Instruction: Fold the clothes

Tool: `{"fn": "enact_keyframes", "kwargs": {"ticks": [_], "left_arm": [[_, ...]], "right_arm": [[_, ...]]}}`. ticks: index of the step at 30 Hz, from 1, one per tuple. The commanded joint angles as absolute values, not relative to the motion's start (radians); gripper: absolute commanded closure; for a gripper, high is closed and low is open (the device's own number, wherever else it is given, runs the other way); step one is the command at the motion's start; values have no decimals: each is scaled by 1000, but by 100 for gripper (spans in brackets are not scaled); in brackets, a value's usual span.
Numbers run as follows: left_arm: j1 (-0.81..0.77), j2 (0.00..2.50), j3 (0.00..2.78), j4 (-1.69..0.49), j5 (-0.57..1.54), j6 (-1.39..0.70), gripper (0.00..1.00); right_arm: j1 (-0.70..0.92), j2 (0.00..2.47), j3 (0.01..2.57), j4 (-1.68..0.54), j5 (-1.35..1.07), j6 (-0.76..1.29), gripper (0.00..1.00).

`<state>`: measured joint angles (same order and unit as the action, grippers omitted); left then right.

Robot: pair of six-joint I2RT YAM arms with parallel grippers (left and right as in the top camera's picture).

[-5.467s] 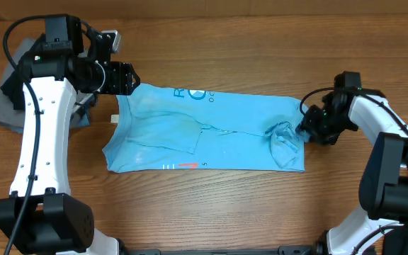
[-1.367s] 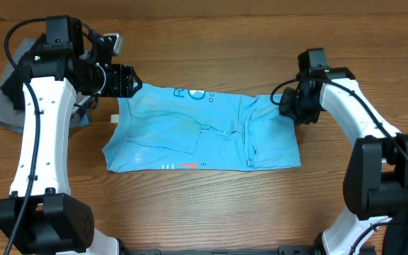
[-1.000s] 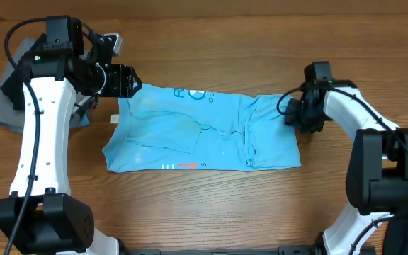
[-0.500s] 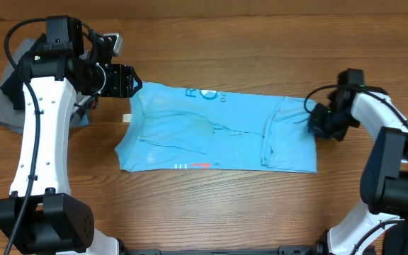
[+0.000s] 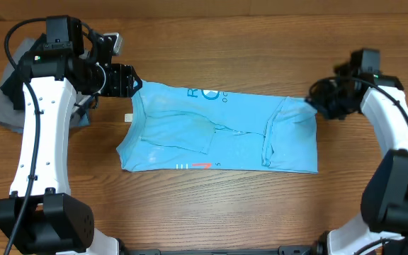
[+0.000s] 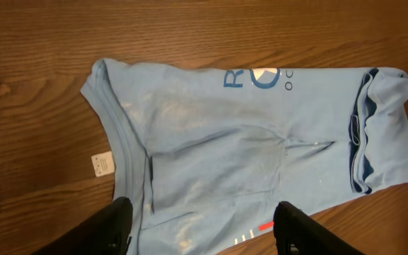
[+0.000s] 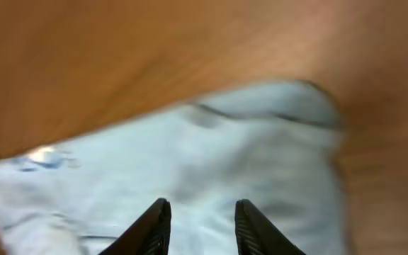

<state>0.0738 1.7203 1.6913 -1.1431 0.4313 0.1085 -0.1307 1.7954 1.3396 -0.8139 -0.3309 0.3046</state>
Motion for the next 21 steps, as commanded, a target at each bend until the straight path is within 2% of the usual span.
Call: {"fn": "enact_keyframes", "kwargs": {"ticks": [1, 8, 9, 21], "left_arm": [[78, 1694, 1718, -1140, 446, 127, 33], [78, 1694, 1718, -1146, 446, 127, 33], [78, 1694, 1718, -1149, 446, 127, 33], [78, 1694, 1718, -1155, 446, 127, 33]], "right_arm": [[-35, 1804, 1349, -767, -280, 380, 67], [90, 1892, 1349, -691, 43, 462, 58], [91, 1903, 1349, -682, 60, 467, 54], [90, 2024, 1349, -573, 54, 469, 52]]}}
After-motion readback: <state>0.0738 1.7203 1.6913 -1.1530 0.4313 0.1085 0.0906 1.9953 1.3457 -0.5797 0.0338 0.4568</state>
